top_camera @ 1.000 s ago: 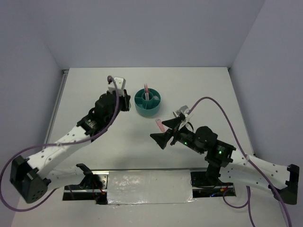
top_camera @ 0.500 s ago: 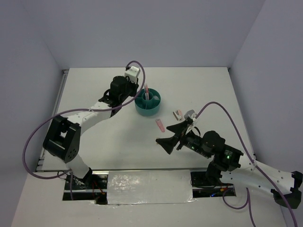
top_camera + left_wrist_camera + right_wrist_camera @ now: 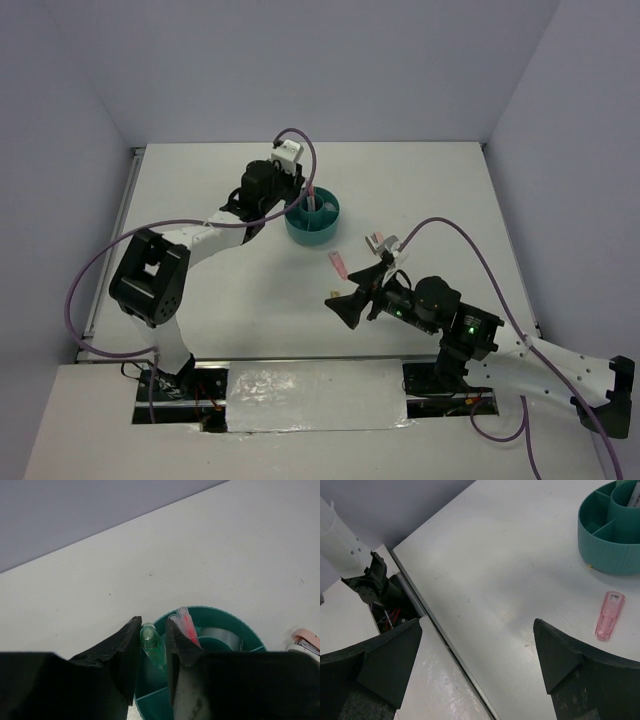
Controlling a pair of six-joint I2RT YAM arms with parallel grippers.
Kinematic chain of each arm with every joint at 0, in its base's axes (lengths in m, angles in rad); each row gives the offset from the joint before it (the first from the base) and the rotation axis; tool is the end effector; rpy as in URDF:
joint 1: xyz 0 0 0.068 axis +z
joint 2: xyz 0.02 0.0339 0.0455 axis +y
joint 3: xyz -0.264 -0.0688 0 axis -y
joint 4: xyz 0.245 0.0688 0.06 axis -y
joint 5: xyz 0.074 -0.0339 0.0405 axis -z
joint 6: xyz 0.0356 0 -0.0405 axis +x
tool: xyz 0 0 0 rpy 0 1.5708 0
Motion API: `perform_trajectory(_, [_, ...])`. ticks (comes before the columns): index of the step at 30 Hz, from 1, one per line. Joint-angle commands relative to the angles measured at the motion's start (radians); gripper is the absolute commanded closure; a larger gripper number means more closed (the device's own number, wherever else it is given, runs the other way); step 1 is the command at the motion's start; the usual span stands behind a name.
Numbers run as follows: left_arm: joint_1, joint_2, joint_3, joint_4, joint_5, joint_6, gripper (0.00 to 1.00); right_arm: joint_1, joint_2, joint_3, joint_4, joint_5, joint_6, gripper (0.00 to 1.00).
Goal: Sort the stationery into containers
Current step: Place the stationery in the storage box, then pick up the stationery from the center of the board.
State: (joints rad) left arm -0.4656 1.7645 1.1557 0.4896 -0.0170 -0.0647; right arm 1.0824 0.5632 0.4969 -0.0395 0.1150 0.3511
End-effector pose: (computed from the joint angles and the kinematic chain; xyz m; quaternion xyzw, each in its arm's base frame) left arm 0.3710 -0.1857 0.2686 0.1434 0.7341 -0.1678 0.6422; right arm 0.0758 0.1340 0.2865 -0.2295 0.7069 0.4064 0.5314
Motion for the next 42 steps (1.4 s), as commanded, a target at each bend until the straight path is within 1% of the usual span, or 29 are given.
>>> perform_trajectory(1, [0.019,0.018,-0.008,0.116,0.023,-0.052,0.59,0.008,0.006,0.003,0.030,-0.008,0.008,0.00])
perform_trajectory(3, [0.033,0.024,-0.011,0.130,0.029,-0.079,0.51,0.008,0.004,0.000,0.027,-0.003,0.006,0.00])
perform_trajectory(4, [0.035,0.026,-0.013,0.135,0.037,-0.086,0.41,0.008,0.001,-0.004,0.027,-0.002,0.006,0.00])
perform_trajectory(6, [0.038,0.018,-0.011,0.136,0.028,-0.099,0.28,0.010,-0.002,-0.012,0.029,0.011,0.008,0.00])
perform_trajectory(9, [0.038,-0.008,-0.024,0.130,0.022,-0.119,0.21,0.008,0.016,-0.023,0.036,0.032,0.009,0.00])
perform_trajectory(10, [0.038,-0.042,-0.037,0.127,0.019,-0.130,0.19,0.008,0.026,-0.024,0.036,0.040,0.012,0.00])
perform_trajectory(11, [0.038,-0.063,-0.043,0.107,-0.038,-0.148,0.13,0.008,0.056,-0.024,0.036,0.046,0.014,0.00])
perform_trajectory(13, [0.038,-0.149,-0.060,0.063,-0.087,-0.182,0.11,0.008,0.110,-0.018,0.035,0.078,0.012,0.00])
perform_trajectory(14, [0.038,-0.184,-0.063,-0.015,-0.162,-0.238,0.07,0.001,0.148,0.003,0.036,0.093,0.012,0.00])
perform_trajectory(15, [0.038,-0.256,-0.062,-0.078,-0.191,-0.276,0.04,-0.004,0.237,0.017,0.020,0.104,0.012,0.00])
perform_trajectory(16, [0.036,-0.290,-0.057,-0.144,-0.216,-0.305,0.02,-0.012,0.285,0.038,0.001,0.133,0.017,0.00])
perform_trajectory(17, [0.035,-0.330,-0.054,-0.208,-0.263,-0.367,0.01,-0.025,0.375,0.083,-0.020,0.158,0.026,0.00])
perform_trajectory(18, [0.032,-0.403,-0.053,-0.343,-0.276,-0.395,0.01,-0.038,0.421,0.104,-0.057,0.173,0.040,0.00])
perform_trajectory(19, [0.028,-0.439,-0.060,-0.405,-0.285,-0.414,0.01,-0.059,0.466,0.132,-0.084,0.184,0.051,0.00])
perform_trajectory(20, [0.027,-0.473,-0.063,-0.471,-0.311,-0.458,0.01,-0.115,0.563,0.200,-0.126,0.204,0.084,0.00])
perform_trajectory(21, [0.027,-0.532,-0.067,-0.625,-0.317,-0.478,0.01,-0.142,0.610,0.230,-0.191,0.207,0.083,0.00])
perform_trajectory(23, [0.025,-0.594,-0.076,-0.742,-0.319,-0.509,0.01,-0.179,0.715,0.294,-0.204,0.161,0.048,0.00])
perform_trajectory(24, [0.024,-0.664,-0.086,-0.785,-0.290,-0.515,0.01,-0.214,0.745,0.313,-0.212,0.147,0.013,0.00])
perform_trajectory(25, [0.018,-0.703,-0.118,-0.836,-0.266,-0.512,0.01,-0.232,0.771,0.333,-0.214,0.128,-0.007,0.01])
perform_trajectory(27, [0.015,-0.811,-0.145,-0.881,-0.185,-0.494,0.01,-0.289,0.840,0.373,-0.204,0.056,-0.068,0.01])
perform_trajectory(29, [0.007,-0.868,-0.143,-0.969,-0.143,-0.462,0.01,-0.334,0.912,0.414,-0.204,0.025,-0.095,0.01])
perform_trajectory(30, [0.007,-0.919,-0.133,-1.000,-0.127,-0.446,0.01,-0.357,0.940,0.429,-0.218,-0.030,-0.115,0.02])
perform_trajectory(32, [0.005,-0.962,-0.123,-1.068,-0.092,-0.387,0.01,-0.381,1.013,0.471,-0.230,-0.034,-0.132,0.03])
perform_trajectory(34, [0.005,-1.030,-0.135,-1.083,-0.058,-0.339,0.01,-0.381,1.061,0.491,-0.247,-0.032,-0.155,0.05])
perform_trajectory(35, [0.005,-1.054,-0.145,-1.083,-0.052,-0.302,0.01,-0.380,1.096,0.502,-0.246,-0.031,-0.158,0.07])
perform_trajectory(37, [0.005,-1.114,-0.178,-1.079,-0.058,-0.288,0.01,-0.381,1.126,0.509,-0.238,-0.023,-0.156,0.10])
perform_trajectory(40, [0.007,-1.171,-0.211,-1.074,-0.081,-0.310,0.01,-0.384,1.178,0.525,-0.247,-0.011,-0.147,0.30])
perform_trajectory(41, [0.005,-1.185,-0.227,-1.059,-0.080,-0.313,0.01,-0.384,1.179,0.523,-0.240,-0.012,-0.143,0.33])
perform_trajectory(42, [0.005,-1.188,-0.235,-1.053,-0.080,-0.313,0.01,-0.384,1.181,0.519,-0.238,-0.009,-0.138,0.41])
